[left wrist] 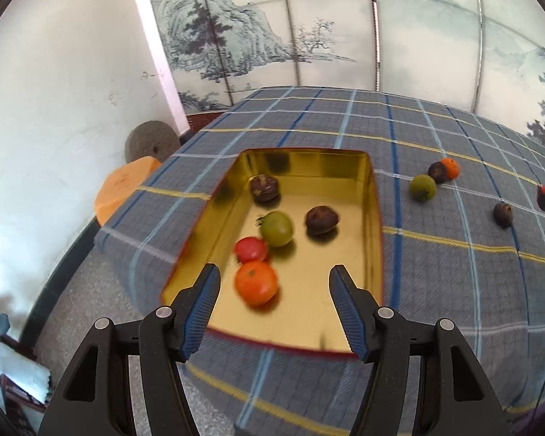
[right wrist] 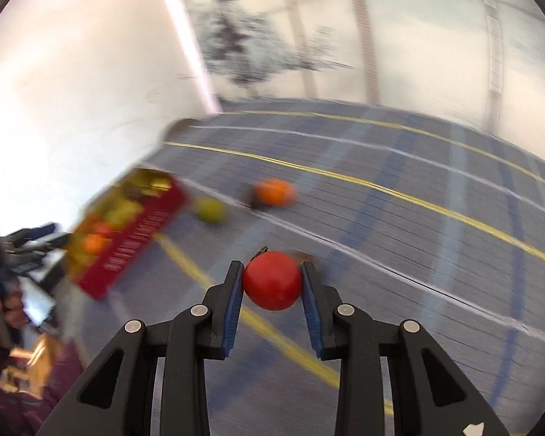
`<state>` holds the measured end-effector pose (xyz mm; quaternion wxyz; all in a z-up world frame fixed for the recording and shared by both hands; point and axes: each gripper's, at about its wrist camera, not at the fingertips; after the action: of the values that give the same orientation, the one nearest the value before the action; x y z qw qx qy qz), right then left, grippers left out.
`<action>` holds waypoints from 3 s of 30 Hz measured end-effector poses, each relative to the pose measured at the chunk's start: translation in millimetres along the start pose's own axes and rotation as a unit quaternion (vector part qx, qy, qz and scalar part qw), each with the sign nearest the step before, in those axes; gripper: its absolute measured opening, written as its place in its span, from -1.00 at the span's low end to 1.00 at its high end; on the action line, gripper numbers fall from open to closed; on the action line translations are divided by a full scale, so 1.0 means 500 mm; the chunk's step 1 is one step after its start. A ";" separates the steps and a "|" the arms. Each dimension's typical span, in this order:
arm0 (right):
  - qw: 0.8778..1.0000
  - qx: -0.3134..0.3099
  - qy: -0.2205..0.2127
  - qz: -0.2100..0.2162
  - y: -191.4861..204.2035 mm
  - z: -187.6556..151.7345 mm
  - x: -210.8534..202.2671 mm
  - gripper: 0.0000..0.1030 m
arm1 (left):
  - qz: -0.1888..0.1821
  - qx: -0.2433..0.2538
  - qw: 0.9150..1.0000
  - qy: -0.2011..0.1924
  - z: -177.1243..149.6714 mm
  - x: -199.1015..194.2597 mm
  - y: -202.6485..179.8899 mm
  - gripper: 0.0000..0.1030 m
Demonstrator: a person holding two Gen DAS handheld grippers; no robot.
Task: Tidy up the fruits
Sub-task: 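Carry the red tomato in the right gripper into the tin and release it, then grasp the green lime with the right gripper while the left gripper grasps a brown dried fruit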
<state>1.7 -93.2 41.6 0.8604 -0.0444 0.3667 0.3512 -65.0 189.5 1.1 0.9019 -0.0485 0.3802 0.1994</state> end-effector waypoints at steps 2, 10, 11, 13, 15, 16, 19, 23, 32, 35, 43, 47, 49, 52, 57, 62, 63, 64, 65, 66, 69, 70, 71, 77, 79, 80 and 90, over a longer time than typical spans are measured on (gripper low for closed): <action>0.999 -0.021 -0.006 0.045 0.066 0.033 0.020 -0.43 | 0.010 -0.006 1.000 0.002 -0.008 -0.004 0.022 0.25; 0.976 -0.098 0.022 0.192 0.294 0.127 0.168 -0.43 | -0.004 -0.050 0.998 0.028 -0.035 0.000 0.082 0.28; 0.974 -0.104 0.028 0.197 0.307 0.131 0.183 -0.43 | -0.008 -0.048 0.998 0.027 -0.040 -0.003 0.085 0.28; 0.971 -0.123 0.047 0.202 0.347 0.137 0.226 -0.43 | -0.010 -0.043 0.999 0.022 -0.046 -0.010 0.087 0.28; 0.969 -0.133 0.063 0.201 0.368 0.134 0.261 -0.43 | -0.011 -0.038 0.999 0.015 -0.050 -0.017 0.090 0.29; 0.968 -0.135 0.071 0.198 0.377 0.131 0.279 -0.43 | -0.013 -0.035 0.999 0.012 -0.051 -0.020 0.090 0.30; 0.968 -0.137 0.087 0.191 0.399 0.125 0.316 -0.40 | -0.016 -0.036 0.999 0.007 -0.055 -0.023 0.094 0.34; 0.971 -0.125 0.074 0.189 0.394 0.125 0.310 -0.19 | -0.023 -0.039 0.999 0.012 -0.058 -0.016 0.101 0.35; 0.998 -0.023 0.034 0.053 0.174 0.102 0.240 -0.01 | -0.050 -0.050 0.997 0.018 -0.065 -0.008 0.104 0.36; 0.998 -0.004 0.056 0.025 0.111 0.093 0.262 -0.01 | -0.061 -0.048 0.997 0.023 -0.066 -0.005 0.094 0.36; 0.997 -0.031 0.073 -0.013 0.102 0.120 0.343 0.05 | -0.062 -0.027 0.997 0.028 -0.067 -0.001 0.078 0.36; 0.993 -0.047 0.106 -0.019 0.095 0.121 0.389 -0.16 | -0.065 -0.021 0.997 0.039 -0.065 0.008 0.063 0.36; 0.993 -0.050 0.103 -0.013 0.093 0.121 0.374 -0.35 | -0.070 -0.014 0.997 0.038 -0.060 0.006 0.050 0.36; 0.997 -0.039 0.069 -0.001 0.077 0.109 0.298 -0.35 | -0.093 0.011 0.995 0.034 -0.048 -0.005 0.012 0.36; 0.998 -0.002 0.029 -0.053 -0.020 0.031 0.118 -0.35 | -0.130 0.069 0.989 0.009 -0.029 -0.028 -0.087 0.36; 0.985 0.062 0.037 -0.157 -0.178 -0.063 0.006 -0.34 | -0.217 0.111 0.970 -0.002 0.003 -0.021 -0.228 0.38; 0.982 0.076 0.036 -0.169 -0.207 -0.080 -0.011 -0.34 | -0.227 0.115 0.967 0.000 0.009 -0.014 -0.254 0.39; 0.979 0.089 0.034 -0.179 -0.232 -0.095 -0.025 -0.34 | -0.238 0.115 0.965 0.005 0.020 -0.003 -0.285 0.40; 0.977 0.100 0.034 -0.187 -0.251 -0.106 -0.034 -0.33 | -0.250 0.110 0.962 0.010 0.029 0.008 -0.309 0.40; 0.974 0.113 0.034 -0.191 -0.268 -0.117 -0.041 -0.32 | -0.267 0.106 0.958 0.015 0.038 0.020 -0.333 0.41; 0.972 0.141 0.032 -0.185 -0.307 -0.148 -0.046 -0.32 | -0.286 0.104 0.952 0.024 0.059 0.057 -0.397 0.41; 0.972 0.148 0.033 -0.179 -0.316 -0.153 -0.048 -0.31 | -0.293 0.109 0.949 0.029 0.066 0.073 -0.423 0.41; 0.973 0.153 0.029 -0.173 -0.319 -0.153 -0.049 -0.31 | -0.298 0.114 0.947 0.033 0.073 0.087 -0.442 0.41; 0.977 0.153 0.020 -0.145 -0.323 -0.156 -0.050 -0.31 | -0.291 0.134 0.946 0.047 0.075 0.138 -0.527 0.41; 0.978 0.151 0.023 -0.139 -0.321 -0.155 -0.046 -0.31 | -0.284 0.142 0.947 0.052 0.071 0.150 -0.542 0.41; 0.979 0.150 0.026 -0.136 -0.321 -0.155 -0.044 -0.31 | -0.284 0.146 0.946 0.054 0.070 0.157 -0.554 0.41; 0.980 0.147 0.031 -0.130 -0.318 -0.156 -0.038 -0.27 | -0.287 0.161 0.942 0.065 0.034 0.214 -0.603 -0.23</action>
<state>47.2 -249.3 -31.5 0.8838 0.0245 0.4324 0.1768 133.3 -48.0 -81.7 0.8901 -0.0226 0.4347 -0.1351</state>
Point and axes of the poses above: each gripper's, at about its wrist camera, not at the fingertips, and x roughly the way its jaws point, y to its left, z to its top, and after that the axes turned 6 degrees about -x, right-handed
